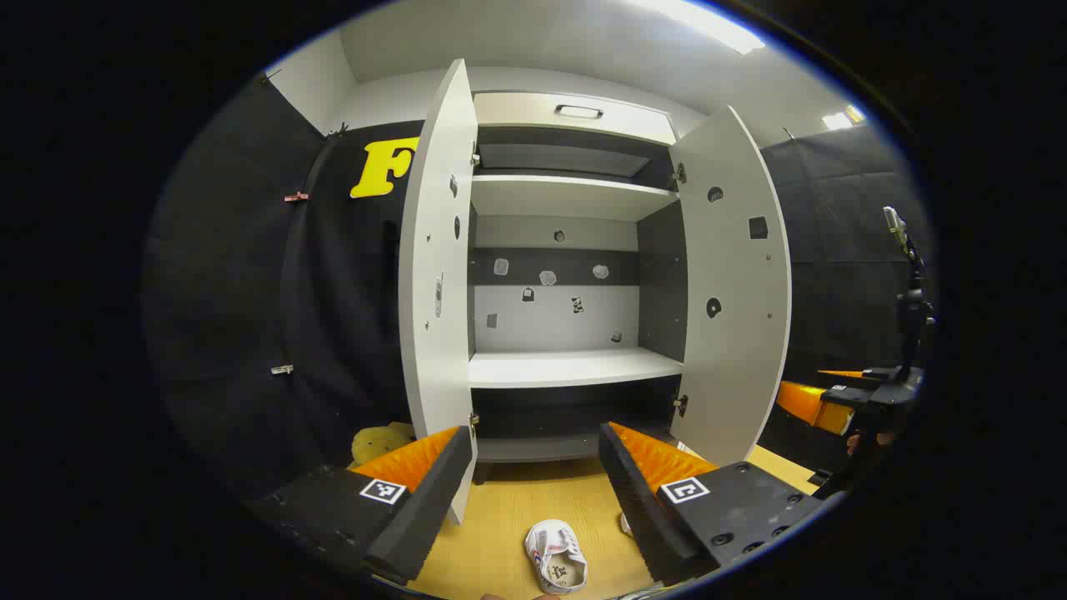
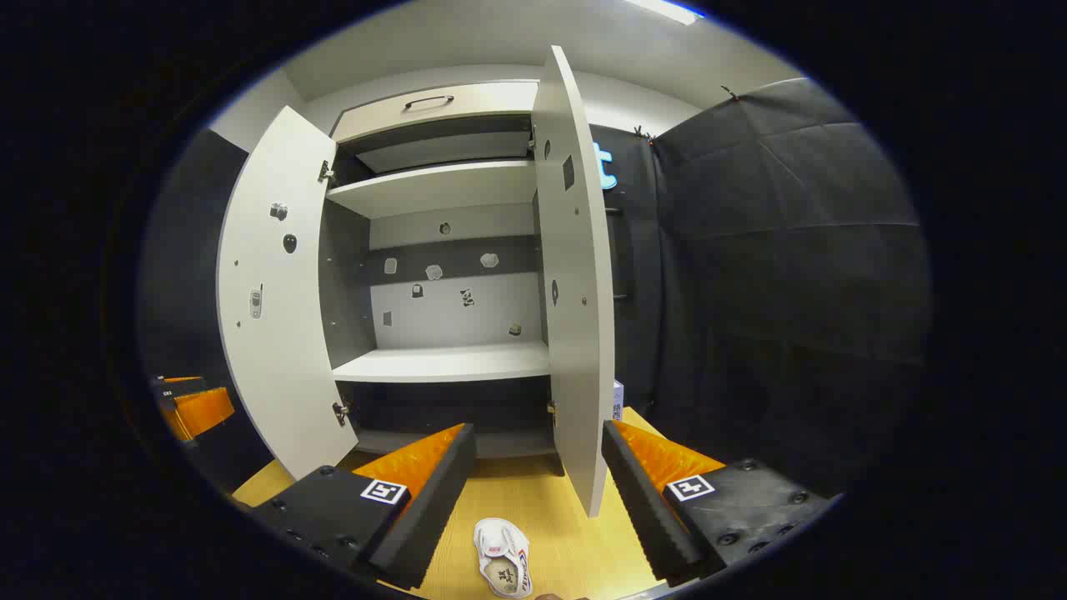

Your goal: Grab one shoe with the right hand and put it into the shoe cabinet, grab the other shoe with the left hand and put it into the shoe cabinet; then close the right door with the right hand and the left door with the left hand.

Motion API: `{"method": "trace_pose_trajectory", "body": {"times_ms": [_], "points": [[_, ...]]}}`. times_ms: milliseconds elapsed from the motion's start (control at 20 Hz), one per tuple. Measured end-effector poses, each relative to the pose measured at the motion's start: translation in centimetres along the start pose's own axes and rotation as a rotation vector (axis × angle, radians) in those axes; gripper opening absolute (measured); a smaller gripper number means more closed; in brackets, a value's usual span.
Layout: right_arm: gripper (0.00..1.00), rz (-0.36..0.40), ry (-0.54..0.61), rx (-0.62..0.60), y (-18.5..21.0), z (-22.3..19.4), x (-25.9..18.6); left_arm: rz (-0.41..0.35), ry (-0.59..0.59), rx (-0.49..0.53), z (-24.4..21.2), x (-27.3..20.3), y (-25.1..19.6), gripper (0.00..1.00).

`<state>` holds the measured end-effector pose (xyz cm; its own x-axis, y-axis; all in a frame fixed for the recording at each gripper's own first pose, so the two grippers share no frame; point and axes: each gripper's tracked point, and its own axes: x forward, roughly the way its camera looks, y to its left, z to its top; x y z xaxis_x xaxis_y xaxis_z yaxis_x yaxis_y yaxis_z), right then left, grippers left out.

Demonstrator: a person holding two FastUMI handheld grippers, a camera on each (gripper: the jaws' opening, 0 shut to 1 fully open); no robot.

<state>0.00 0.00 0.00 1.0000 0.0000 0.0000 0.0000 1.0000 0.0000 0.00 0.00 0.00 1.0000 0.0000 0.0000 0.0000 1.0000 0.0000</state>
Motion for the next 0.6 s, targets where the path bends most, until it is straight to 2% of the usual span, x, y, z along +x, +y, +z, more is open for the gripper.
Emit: {"method": "trace_pose_trajectory", "body": {"times_ms": [50, 250, 450, 600], "points": [[0.97, -0.005, 0.015, -0.008, -0.3, -0.4, 0.4, 0.006, -0.003, 0.004, 0.2, 0.2, -0.1, 0.95], [0.97, 0.073, 0.027, -0.04, 0.4, -0.5, 1.6, 0.085, -0.003, 0.017, 0.9, 0.8, -0.3, 0.95], [0.98, 0.174, 0.043, -0.051, 1.1, -1.5, 2.1, 0.127, -0.004, -0.016, 1.4, 0.9, -1.9, 0.95], [0.97, 0.207, 0.087, -0.047, 1.7, -3.4, 2.3, 0.16, 0.005, -0.027, 1.2, 1.2, -2.1, 0.95]]}}
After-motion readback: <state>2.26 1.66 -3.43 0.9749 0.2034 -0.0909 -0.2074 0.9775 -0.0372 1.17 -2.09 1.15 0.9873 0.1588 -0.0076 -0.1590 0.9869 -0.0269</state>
